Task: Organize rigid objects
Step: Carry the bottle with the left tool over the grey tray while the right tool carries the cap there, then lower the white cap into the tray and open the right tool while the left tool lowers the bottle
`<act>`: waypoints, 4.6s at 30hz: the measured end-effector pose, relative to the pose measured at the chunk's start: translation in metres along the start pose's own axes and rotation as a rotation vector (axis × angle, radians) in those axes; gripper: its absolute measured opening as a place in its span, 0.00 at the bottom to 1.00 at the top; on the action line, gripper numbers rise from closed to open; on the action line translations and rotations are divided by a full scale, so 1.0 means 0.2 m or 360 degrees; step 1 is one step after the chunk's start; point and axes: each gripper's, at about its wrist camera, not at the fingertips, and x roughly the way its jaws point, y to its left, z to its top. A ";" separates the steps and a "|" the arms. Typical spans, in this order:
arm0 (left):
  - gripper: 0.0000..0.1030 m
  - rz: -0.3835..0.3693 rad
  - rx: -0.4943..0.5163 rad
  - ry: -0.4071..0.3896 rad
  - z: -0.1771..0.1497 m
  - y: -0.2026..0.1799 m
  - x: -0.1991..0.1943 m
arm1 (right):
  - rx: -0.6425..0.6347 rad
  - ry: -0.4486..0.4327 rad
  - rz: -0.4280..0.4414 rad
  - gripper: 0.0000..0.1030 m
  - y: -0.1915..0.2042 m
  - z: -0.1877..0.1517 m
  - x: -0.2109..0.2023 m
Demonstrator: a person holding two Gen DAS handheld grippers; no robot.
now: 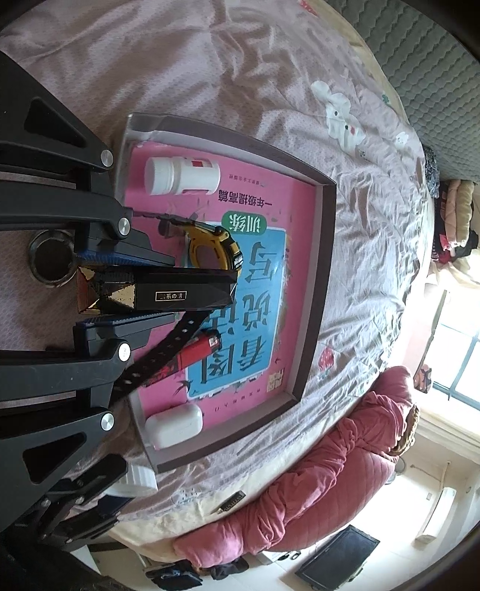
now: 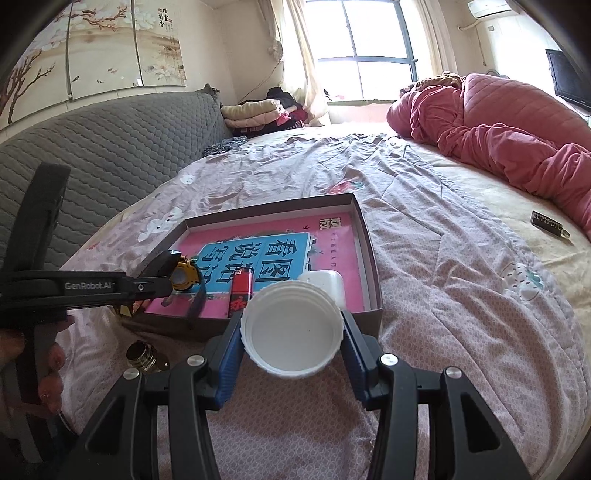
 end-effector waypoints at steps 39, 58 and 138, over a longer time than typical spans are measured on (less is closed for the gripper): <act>0.22 0.0018 0.0022 0.0020 0.07 0.04 0.16 | -0.0064 -0.0035 -0.0144 0.48 -0.05 0.26 0.20; 0.22 -0.0020 0.0032 0.0064 0.02 0.04 0.12 | -0.0112 0.0066 -0.0163 0.48 -0.05 0.19 0.29; 0.22 0.0003 0.0034 0.0151 0.05 0.06 0.19 | -0.0114 0.0233 -0.0226 0.48 -0.03 0.17 0.37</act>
